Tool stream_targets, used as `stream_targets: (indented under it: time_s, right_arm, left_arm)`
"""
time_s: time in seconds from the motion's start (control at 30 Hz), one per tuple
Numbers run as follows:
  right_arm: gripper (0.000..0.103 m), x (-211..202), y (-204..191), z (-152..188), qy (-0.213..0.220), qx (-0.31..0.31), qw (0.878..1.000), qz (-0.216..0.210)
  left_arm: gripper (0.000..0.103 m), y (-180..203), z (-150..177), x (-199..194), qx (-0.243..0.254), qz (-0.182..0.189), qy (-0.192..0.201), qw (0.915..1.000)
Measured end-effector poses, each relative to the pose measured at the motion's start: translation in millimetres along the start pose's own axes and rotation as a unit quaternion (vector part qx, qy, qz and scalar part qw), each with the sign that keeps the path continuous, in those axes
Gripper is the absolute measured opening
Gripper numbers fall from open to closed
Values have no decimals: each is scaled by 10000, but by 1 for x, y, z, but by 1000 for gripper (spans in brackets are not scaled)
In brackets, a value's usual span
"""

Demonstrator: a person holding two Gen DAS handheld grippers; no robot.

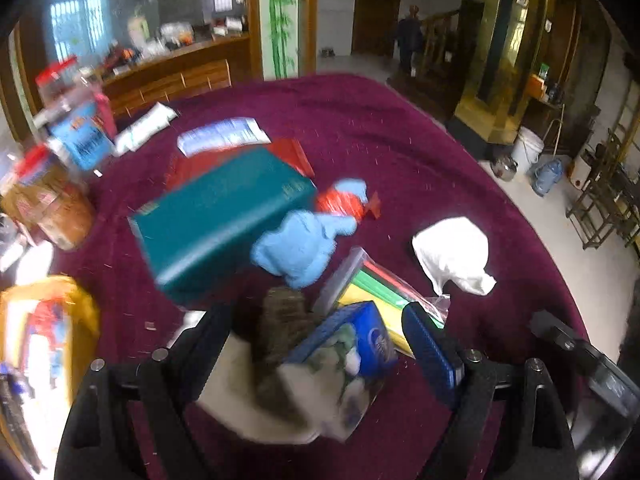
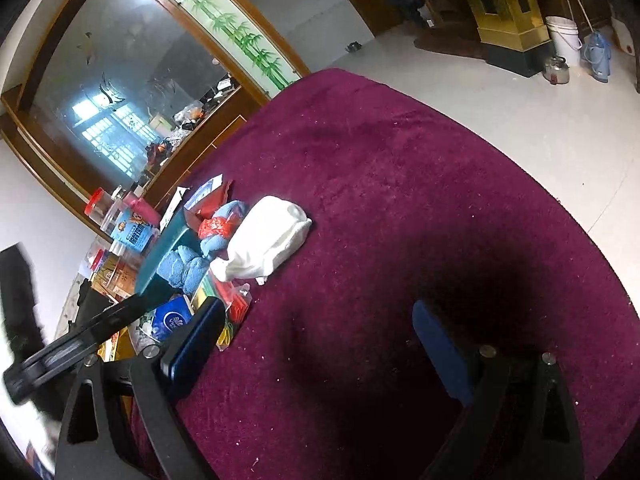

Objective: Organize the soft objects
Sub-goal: 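Grasp the grey knit glove with the left gripper while the right reaches for the blue tissue pack, then carry the knit glove toward the tray with the left gripper while the right grasps the blue Vinda pack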

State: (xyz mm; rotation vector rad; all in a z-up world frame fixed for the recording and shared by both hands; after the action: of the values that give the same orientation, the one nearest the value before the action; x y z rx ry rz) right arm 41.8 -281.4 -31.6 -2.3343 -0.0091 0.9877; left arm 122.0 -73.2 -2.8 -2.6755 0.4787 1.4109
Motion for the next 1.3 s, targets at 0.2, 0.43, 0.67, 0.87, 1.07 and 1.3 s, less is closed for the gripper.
stream_targets:
  time_s: [0.2,0.43,0.67,0.87,1.07,1.3]
  right_arm:
    - [95,0,1,1,-2,47,10000,-45]
    - [95,0,1,0,-9,30,10000,-27]
    - [95,1,0,0,-18,-5,10000,10]
    - [95,2,-1,0,-14,-52,10000,56]
    - [95,2,-2,0,-14,-75,9999,77]
    - [96,4,-3,1,-6,-141,9998,132]
  left_arm:
    - [88,49,47,-38,827,1115,-354,9897]
    - [89,30,50,-73,1150,564,129,9917]
    - [89,30,52,-26,1094,518,-55,9926]
    - [79,35,53,5,865,643,-222,9939]
    - [67,20,52,-34,271,982,120,9947]
    - [67,-8,72,-117,-382,1481,784,9851]
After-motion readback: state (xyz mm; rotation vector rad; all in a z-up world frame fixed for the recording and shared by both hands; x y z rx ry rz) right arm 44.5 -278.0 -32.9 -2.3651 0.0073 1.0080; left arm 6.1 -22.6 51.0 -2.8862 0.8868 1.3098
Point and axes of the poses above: each gripper's, at about its wrist camera, not at the fingertips, and x roughly the way its jaws point, y to its right, z to its underside, the point moved 8 cm from there along x, roughly the way its jaws point, and after that the axes turned 1 degree about z, right-handed, at the moved point
